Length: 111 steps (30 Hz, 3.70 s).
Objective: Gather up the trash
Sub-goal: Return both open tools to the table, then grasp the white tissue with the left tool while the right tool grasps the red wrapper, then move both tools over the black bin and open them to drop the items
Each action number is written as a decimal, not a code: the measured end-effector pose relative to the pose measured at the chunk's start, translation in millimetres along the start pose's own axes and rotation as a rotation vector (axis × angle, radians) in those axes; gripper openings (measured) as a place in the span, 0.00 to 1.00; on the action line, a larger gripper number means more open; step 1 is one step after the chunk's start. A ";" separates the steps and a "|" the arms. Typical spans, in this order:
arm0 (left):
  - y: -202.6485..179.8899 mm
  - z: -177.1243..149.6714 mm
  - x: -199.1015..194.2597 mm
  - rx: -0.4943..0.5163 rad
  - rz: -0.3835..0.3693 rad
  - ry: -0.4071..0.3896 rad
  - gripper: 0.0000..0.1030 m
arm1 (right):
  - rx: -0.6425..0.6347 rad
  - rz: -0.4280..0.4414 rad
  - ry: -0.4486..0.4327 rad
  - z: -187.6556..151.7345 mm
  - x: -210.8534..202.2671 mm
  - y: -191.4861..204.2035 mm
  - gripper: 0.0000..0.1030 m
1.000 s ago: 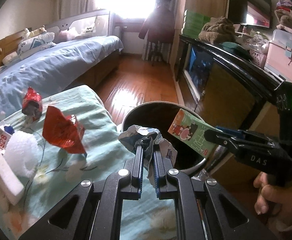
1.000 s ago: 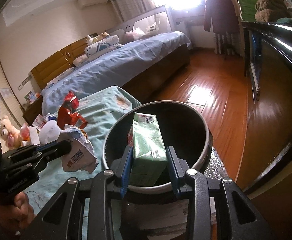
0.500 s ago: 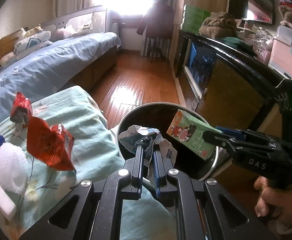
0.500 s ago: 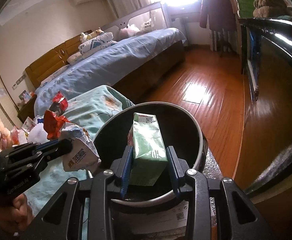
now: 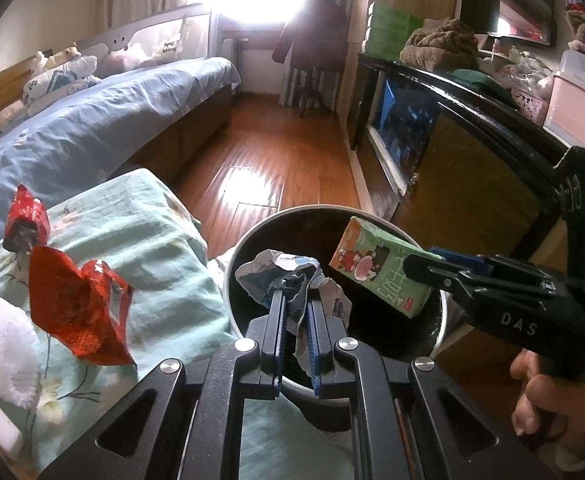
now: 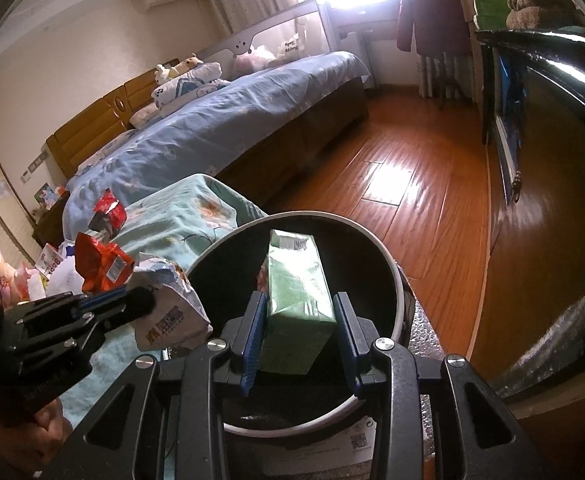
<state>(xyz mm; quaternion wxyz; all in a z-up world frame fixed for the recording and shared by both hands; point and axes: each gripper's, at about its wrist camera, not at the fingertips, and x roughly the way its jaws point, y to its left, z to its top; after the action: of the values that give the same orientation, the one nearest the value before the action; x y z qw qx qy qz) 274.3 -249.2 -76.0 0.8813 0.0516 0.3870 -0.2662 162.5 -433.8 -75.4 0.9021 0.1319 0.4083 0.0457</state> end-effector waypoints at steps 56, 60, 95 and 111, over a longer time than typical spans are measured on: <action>104.2 -149.1 -210.4 -0.485 0.274 -0.108 0.66 | -0.077 0.273 0.043 -27.2 23.4 169.5 0.89; 109.5 -142.8 -209.0 -0.487 0.290 -0.111 0.66 | -0.080 0.262 0.027 -15.5 34.6 172.8 0.88; 95.9 -156.8 -215.7 -0.444 0.190 -0.094 0.19 | -0.034 0.305 0.057 -27.8 24.4 153.7 0.12; 38.0 -117.3 -183.0 -0.273 0.084 -0.069 0.19 | 0.045 0.231 0.009 -37.2 -12.9 92.6 0.13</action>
<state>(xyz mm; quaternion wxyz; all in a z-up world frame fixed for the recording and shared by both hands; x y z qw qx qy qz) 114.5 -103.4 -32.0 0.9032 -0.0619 0.3868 -0.1756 128.4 -339.8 -64.1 0.8858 0.1981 0.3953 0.1410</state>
